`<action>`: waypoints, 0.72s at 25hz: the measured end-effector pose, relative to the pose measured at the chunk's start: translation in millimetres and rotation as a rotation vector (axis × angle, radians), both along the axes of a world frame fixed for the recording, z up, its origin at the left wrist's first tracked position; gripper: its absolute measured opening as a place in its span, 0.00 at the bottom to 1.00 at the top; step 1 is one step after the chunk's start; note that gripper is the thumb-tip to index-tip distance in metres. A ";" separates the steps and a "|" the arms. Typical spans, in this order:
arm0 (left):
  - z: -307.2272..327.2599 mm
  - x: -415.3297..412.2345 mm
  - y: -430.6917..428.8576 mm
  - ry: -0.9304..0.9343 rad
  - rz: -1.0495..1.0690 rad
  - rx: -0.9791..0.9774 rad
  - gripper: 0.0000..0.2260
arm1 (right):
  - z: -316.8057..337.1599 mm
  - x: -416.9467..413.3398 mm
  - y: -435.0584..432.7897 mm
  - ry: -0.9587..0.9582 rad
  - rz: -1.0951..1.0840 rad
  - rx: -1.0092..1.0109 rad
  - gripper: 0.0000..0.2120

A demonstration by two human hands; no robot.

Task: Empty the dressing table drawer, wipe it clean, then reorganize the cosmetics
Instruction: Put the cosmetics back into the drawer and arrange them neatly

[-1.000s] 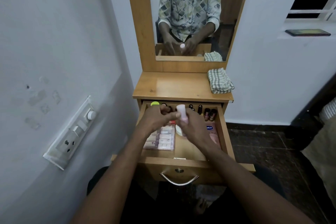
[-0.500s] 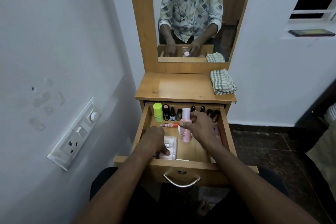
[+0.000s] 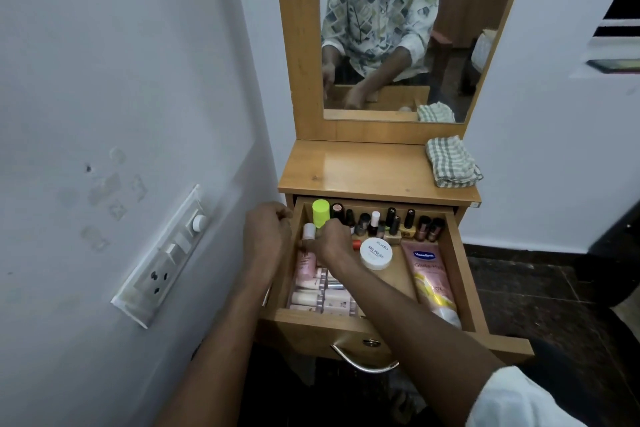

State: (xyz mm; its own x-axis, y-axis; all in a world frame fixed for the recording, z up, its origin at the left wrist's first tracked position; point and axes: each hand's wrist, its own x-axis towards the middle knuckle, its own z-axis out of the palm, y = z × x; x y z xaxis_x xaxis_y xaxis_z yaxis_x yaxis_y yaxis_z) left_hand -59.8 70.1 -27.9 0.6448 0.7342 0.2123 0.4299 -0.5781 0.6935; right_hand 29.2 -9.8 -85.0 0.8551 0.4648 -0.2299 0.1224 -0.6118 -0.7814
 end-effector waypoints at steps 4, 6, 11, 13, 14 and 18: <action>-12.5 -4.1 -1.2 0.013 -0.102 -0.006 0.06 | -4.9 8.5 8.0 0.071 -0.049 0.013 0.16; -18.7 -5.1 -3.1 0.022 -0.116 0.008 0.06 | -5.3 11.2 2.4 0.097 -0.022 0.002 0.14; -15.5 2.3 -19.3 0.290 -0.236 0.000 0.04 | 15.6 28.8 -31.4 0.105 0.159 -0.069 0.09; -14.8 1.8 -39.7 0.600 -0.389 0.023 0.12 | 19.8 37.8 -47.6 0.119 0.200 -0.096 0.09; -18.5 0.6 -50.1 0.709 -0.437 0.014 0.18 | 19.6 42.3 -54.8 0.130 0.196 -0.102 0.09; -38.0 -0.9 -65.7 0.836 -0.420 0.172 0.31 | 15.2 51.3 -71.8 0.145 0.176 -0.074 0.09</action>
State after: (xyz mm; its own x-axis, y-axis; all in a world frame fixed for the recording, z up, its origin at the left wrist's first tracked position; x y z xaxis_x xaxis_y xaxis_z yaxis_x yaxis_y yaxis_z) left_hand -60.7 4.4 -65.8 0.8409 0.4093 -0.3541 0.4822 -0.8638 0.1465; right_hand 80.6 -81.7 -69.8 0.7179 0.5812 -0.3832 0.1219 -0.6470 -0.7527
